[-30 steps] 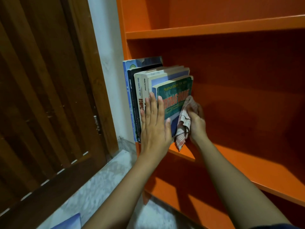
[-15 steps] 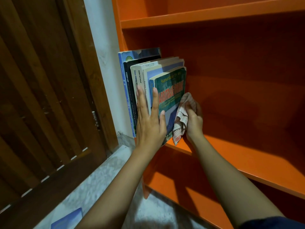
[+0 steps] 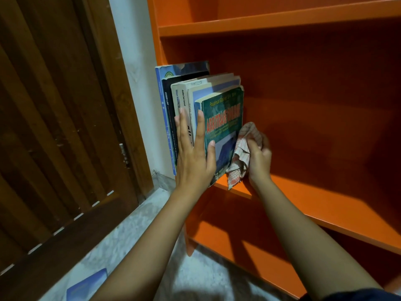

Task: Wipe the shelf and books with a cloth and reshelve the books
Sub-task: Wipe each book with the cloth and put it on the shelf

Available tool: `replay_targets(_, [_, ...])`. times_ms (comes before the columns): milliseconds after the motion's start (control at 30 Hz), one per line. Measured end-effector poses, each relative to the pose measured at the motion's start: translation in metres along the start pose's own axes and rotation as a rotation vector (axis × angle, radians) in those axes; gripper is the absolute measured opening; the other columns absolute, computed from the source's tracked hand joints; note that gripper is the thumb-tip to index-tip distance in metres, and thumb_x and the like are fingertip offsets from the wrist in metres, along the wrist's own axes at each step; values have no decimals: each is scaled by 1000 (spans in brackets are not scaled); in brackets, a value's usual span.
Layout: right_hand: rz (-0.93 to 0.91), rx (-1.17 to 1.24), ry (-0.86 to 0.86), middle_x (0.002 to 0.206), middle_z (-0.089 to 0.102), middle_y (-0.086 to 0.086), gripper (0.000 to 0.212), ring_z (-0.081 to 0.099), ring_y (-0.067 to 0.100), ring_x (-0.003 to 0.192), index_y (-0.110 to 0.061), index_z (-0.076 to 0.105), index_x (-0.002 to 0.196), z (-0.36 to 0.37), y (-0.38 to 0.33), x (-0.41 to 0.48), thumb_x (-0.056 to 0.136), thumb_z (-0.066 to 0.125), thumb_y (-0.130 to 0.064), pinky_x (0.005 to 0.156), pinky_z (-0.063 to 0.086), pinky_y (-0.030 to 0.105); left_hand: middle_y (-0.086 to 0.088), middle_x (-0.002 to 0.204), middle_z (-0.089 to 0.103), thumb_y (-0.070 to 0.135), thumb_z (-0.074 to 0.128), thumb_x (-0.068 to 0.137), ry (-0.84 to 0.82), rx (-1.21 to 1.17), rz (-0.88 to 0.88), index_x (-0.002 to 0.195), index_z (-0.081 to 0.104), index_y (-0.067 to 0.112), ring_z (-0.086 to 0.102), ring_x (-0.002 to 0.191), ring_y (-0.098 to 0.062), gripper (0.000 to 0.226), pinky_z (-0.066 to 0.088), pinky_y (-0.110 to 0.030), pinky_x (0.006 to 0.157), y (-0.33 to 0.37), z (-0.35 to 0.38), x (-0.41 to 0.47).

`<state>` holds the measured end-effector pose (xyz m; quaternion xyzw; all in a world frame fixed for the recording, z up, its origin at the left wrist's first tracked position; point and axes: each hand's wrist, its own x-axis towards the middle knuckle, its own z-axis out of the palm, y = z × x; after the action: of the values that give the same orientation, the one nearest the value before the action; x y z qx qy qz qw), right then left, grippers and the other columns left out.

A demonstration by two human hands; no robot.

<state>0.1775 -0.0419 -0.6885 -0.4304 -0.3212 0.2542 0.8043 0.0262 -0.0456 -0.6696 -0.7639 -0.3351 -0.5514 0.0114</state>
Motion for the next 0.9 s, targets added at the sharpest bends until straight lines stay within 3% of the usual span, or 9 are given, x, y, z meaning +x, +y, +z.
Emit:
replay_targets(100, [-9, -19, -3, 99, 66, 3, 21, 63, 28, 98, -21, 59, 101, -11, -8, -2, 82, 60, -14, 85, 50, 39, -20, 156, -5, 16, 46, 96, 4, -19, -14, 148, 8, 14, -7, 146, -32, 65, 18, -50, 117, 5, -2, 3])
replay_targets(167, [-29, -49, -5, 102, 66, 4, 23, 64, 25, 97, -15, 57, 107, -16, -13, -4, 85, 59, -10, 87, 50, 37, -20, 156, -5, 17, 46, 96, 7, -39, -9, 148, 8, 14, -7, 146, -29, 65, 16, -47, 118, 7, -3, 4])
replay_targets(233, [-52, -76, -14, 104, 66, 4, 28, 64, 23, 100, -12, 56, 113, -19, -18, -6, 85, 61, -12, 88, 50, 35, -17, 157, -7, 17, 45, 96, 3, -55, -5, 149, 6, 16, -7, 147, -27, 66, 25, -51, 115, 9, -3, 3])
replay_targets(300, [-64, -101, -20, 102, 65, -1, 24, 63, 18, 99, -13, 56, 112, -20, -21, -7, 89, 59, -9, 87, 50, 29, -15, 157, -8, 19, 43, 96, -8, -64, -13, 150, 5, 19, -6, 147, -26, 66, 33, -53, 109, 9, -5, 2])
replay_targets(400, [-56, -115, -26, 98, 64, -7, 17, 63, 9, 92, -22, 57, 102, -19, -24, -11, 91, 58, -9, 73, 49, 13, -12, 158, -7, 21, 42, 97, -30, -43, -32, 150, 4, 19, -5, 147, -25, 66, 31, -55, 110, 9, -8, 1])
replay_targets(533, [-87, -162, -31, 118, 62, 3, 27, 59, 18, 111, -17, 55, 116, -19, -23, -13, 90, 59, -12, 93, 48, 27, -13, 158, -7, 23, 44, 96, -62, -18, -50, 151, 7, 14, -6, 147, -23, 67, 26, -54, 112, 11, -10, -1])
replay_targets(667, [-81, -175, -26, 122, 62, 6, 30, 58, 19, 114, -16, 56, 120, -18, -23, -14, 90, 60, -13, 100, 46, 37, -13, 158, -9, 27, 45, 97, -82, -1, -35, 151, 7, 18, -7, 147, -23, 67, 23, -52, 115, 15, -12, -3])
replay_targets(833, [-31, -191, -130, 121, 58, -1, 41, 56, 13, 113, -14, 48, 132, -11, -31, -6, 92, 54, -7, 90, 48, 19, -10, 158, -13, 26, 40, 99, -87, 3, -19, 150, 4, 28, -10, 146, -24, 63, 29, -53, 112, 17, -12, -4])
replay_targets(900, [4, -192, -192, 117, 59, -2, 42, 57, 13, 110, -16, 47, 133, -6, -32, -3, 93, 53, -7, 86, 50, 17, -11, 158, -11, 26, 38, 98, -84, 7, -24, 150, 4, 26, -9, 147, -24, 62, 31, -54, 110, 15, -12, -3])
